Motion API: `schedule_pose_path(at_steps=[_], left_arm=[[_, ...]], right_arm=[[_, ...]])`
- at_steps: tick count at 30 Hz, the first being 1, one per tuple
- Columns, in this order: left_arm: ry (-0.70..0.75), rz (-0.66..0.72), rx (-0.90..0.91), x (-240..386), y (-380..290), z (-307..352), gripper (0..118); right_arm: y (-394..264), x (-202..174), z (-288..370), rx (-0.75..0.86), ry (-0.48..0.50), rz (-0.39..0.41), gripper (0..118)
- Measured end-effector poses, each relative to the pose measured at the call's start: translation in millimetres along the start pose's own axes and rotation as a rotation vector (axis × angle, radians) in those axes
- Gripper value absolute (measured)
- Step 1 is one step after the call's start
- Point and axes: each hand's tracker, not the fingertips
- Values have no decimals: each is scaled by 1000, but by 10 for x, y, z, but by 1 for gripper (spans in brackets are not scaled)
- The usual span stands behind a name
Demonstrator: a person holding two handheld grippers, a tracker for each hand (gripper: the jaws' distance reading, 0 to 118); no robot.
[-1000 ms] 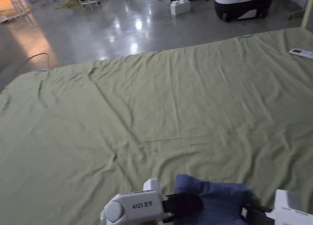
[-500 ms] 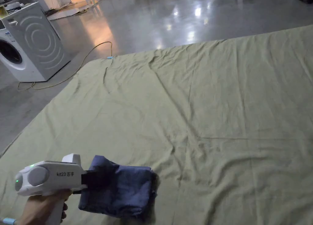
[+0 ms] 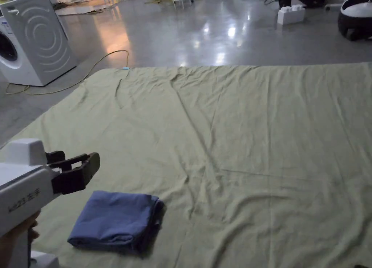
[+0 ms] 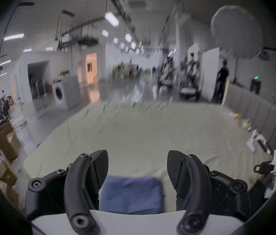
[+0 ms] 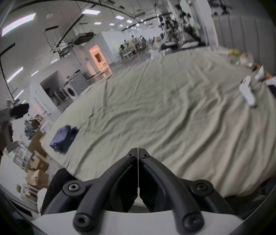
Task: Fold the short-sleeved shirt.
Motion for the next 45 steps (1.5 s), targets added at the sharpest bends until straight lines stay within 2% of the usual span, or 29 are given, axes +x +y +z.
schedule_pose_path(at_steps=[2,3,4,5,7,10,12,14,15,17,21,22,24,26,28,31,41,45], left_arm=[[-29,-19,73,313,58,264,73],[-43,-37,101,500,50,369,73],[-65,-68,117,684,31,460,73],[-83,-102,139,791,3,489,72],[-77,-154,190,1114,-41,647,66],[-52,-156,263,1375,-105,818,62],[-69,-136,282,1480,-109,918,44],[-71,-121,281,1499,-121,908,14],[-85,-111,256,1517,-120,894,14],[-81,-111,242,1568,-159,891,5],[-33,-95,269,1604,-244,997,1],[-11,-80,271,1599,-253,1012,1],[-33,-62,255,1539,-264,1014,1],[-31,-61,252,1546,-270,1031,1],[-29,-58,253,1512,-279,1036,1],[-43,-43,257,1514,-282,1042,1],[-55,-17,249,1497,-249,1040,1],[-58,-22,245,1497,-247,1040,1]], right_arm=[[115,-49,211,75,-22,6,0],[191,-122,329,115,-67,54,0],[239,-122,417,166,-123,146,0],[297,-172,503,199,-150,201,0],[436,-278,704,264,-168,234,0],[567,-403,954,356,-174,252,0],[603,-501,1128,436,-202,284,0],[628,-565,1268,499,-195,313,0],[641,-589,1323,530,-191,321,0],[657,-598,1369,530,-175,310,0],[656,-604,1386,519,-205,312,0],[652,-594,1388,523,-206,290,0],[622,-574,1389,549,-198,196,0],[610,-565,1407,582,-188,174,0],[620,-541,1416,549,-167,161,0],[621,-552,1426,562,-199,198,0],[624,-571,1469,560,-185,198,0],[623,-598,1462,554,-194,225,0]])
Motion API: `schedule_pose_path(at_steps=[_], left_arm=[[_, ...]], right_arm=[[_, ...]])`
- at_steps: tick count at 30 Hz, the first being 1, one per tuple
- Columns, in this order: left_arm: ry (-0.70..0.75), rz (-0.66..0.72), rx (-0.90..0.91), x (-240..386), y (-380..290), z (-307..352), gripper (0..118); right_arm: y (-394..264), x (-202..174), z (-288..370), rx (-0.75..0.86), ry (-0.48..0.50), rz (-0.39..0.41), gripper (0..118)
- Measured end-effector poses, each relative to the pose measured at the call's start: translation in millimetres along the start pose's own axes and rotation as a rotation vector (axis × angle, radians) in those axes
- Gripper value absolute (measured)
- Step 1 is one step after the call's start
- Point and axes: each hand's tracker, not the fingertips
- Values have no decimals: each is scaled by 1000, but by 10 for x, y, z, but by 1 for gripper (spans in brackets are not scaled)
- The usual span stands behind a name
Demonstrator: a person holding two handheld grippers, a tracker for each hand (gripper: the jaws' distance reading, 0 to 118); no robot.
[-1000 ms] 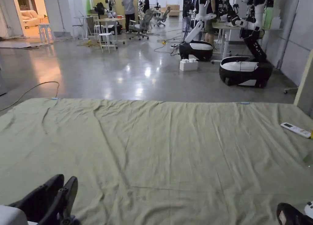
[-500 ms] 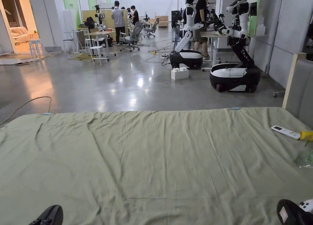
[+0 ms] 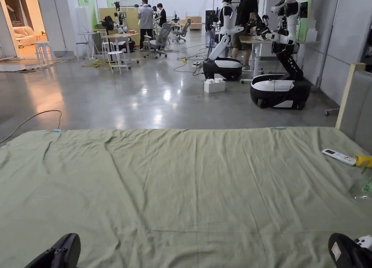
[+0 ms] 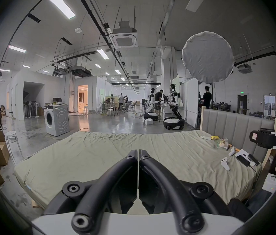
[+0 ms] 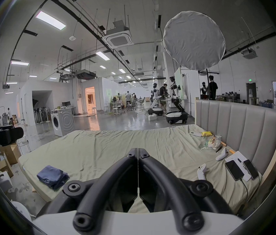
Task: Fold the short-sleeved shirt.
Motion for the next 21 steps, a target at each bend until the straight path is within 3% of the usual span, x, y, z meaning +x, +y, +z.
schedule_pose_path(at_steps=[21], left_arm=[[-25,-12,-18,43,32,-40,1]], right_arm=[[14,-48,9,-6,29,-8,0]])
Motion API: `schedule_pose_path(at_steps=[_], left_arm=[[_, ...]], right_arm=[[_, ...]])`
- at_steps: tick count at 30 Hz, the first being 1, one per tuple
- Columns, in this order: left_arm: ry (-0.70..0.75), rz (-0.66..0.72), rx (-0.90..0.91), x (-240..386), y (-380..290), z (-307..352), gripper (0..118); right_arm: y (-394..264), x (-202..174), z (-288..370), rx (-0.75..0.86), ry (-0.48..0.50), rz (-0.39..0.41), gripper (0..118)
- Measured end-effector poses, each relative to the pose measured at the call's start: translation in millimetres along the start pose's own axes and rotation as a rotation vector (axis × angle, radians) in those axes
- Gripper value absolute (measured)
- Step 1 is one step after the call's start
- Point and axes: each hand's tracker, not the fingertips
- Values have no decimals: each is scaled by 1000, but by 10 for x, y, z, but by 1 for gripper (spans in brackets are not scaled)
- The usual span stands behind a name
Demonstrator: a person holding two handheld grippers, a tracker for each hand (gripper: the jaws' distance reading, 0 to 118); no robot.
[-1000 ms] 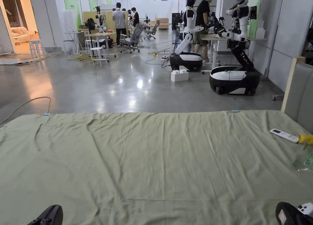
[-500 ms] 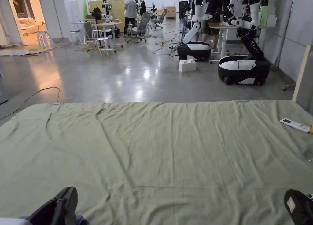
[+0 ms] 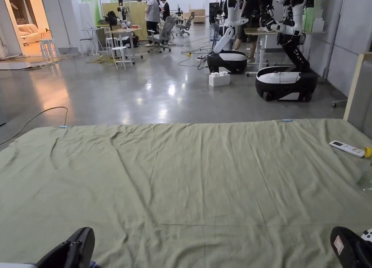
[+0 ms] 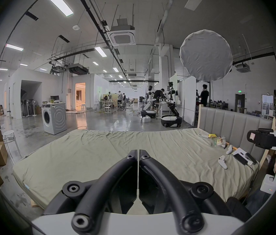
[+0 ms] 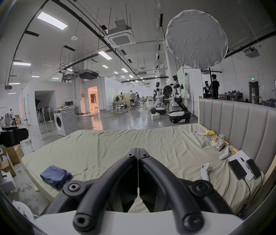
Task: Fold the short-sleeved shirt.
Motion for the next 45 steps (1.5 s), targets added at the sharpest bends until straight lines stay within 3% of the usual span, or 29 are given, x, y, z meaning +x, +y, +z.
schedule_pose_path(at_steps=[13,15,17,19,20,21,22,25,26,28,29,30,36,38,41,43,45], left_arm=[[-21,25,-1,-4,-5,-13,2],[-9,17,-6,-4,-4,-20,9],[0,18,1,-19,-12,-13,28],[4,49,13,-54,-29,1,46],[2,67,16,-71,-37,3,61],[2,74,20,-82,-36,5,72],[4,76,24,-83,-34,6,78],[32,63,44,-75,-7,21,94],[33,56,47,-72,1,21,105],[37,38,59,-67,2,22,118],[52,30,77,-65,9,30,118],[51,32,87,16,-28,48,118],[23,23,99,-1,-6,67,118],[29,17,88,19,-17,50,118],[34,16,65,-3,-14,17,118],[32,21,51,-9,-21,8,118],[26,24,43,-10,-27,3,118]], right_arm=[[-42,14,22,-13,3,-5,1],[-37,13,24,-13,3,-5,4],[-35,17,23,-13,11,-11,21],[-33,12,17,-21,21,-13,50],[-36,9,14,-22,25,-10,62],[-38,3,14,-21,27,-7,66],[-40,-7,16,-20,24,-3,71],[-42,-28,3,-17,11,9,104],[-51,-32,-3,-17,6,15,117],[-41,-40,20,23,1,34,118],[-5,-51,30,53,13,61,118],[-25,-38,28,23,-2,25,118],[0,-11,-7,14,-27,23,118],[6,15,-28,-19,-21,-15,118],[62,31,-21,-44,3,-142,118],[131,16,16,-47,-38,-241,118],[237,-35,29,-87,-88,-283,118]])
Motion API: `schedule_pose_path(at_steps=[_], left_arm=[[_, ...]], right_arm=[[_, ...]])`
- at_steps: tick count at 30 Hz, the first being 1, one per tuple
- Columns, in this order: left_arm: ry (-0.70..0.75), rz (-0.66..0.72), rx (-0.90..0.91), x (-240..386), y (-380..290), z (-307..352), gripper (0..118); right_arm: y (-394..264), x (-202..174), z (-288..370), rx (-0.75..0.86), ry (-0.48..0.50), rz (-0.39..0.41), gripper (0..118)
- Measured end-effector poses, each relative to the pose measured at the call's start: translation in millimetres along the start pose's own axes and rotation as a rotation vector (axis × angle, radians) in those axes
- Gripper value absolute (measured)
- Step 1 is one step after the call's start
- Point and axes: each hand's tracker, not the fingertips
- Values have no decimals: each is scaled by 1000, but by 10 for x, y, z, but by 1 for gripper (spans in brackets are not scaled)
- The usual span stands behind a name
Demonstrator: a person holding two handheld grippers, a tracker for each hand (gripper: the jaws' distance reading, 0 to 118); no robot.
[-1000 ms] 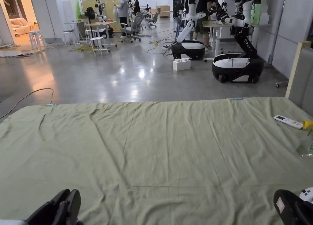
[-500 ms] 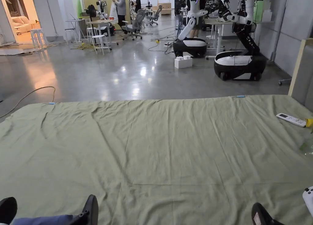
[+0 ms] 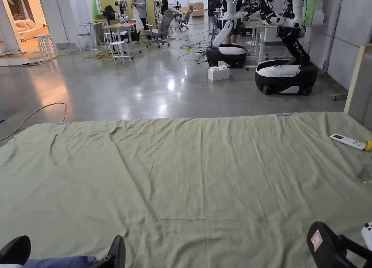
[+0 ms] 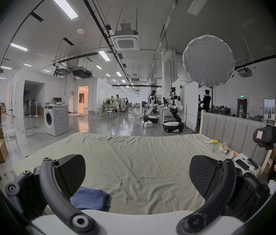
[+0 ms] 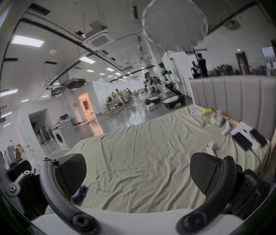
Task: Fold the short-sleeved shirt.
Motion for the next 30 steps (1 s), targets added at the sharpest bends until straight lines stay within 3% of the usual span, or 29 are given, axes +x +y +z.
schedule_pose_path(at_steps=[4,10,15,20,23,26,28,30], left_arm=[[-3,5,-5,-1,16,-7,118],[-12,4,2,-7,49,5,118],[-10,24,6,-35,68,23,118],[-18,37,0,-106,81,2,118],[-89,105,-19,-230,102,-71,118],[-44,152,-2,-359,179,-116,118],[-39,146,1,-433,239,-117,118],[-21,127,8,-452,281,-99,118]], right_arm=[[72,-118,7,-66,-42,-10,118],[-9,-217,-43,-76,-46,79,118],[-6,-212,-85,-77,-35,58,118],[12,-235,-80,-87,-98,65,118],[-32,-193,-121,-72,-20,142,118],[-92,-99,-185,-29,108,284,118],[-154,-120,-185,-21,80,373,118],[-173,-194,-209,-2,25,396,118]])
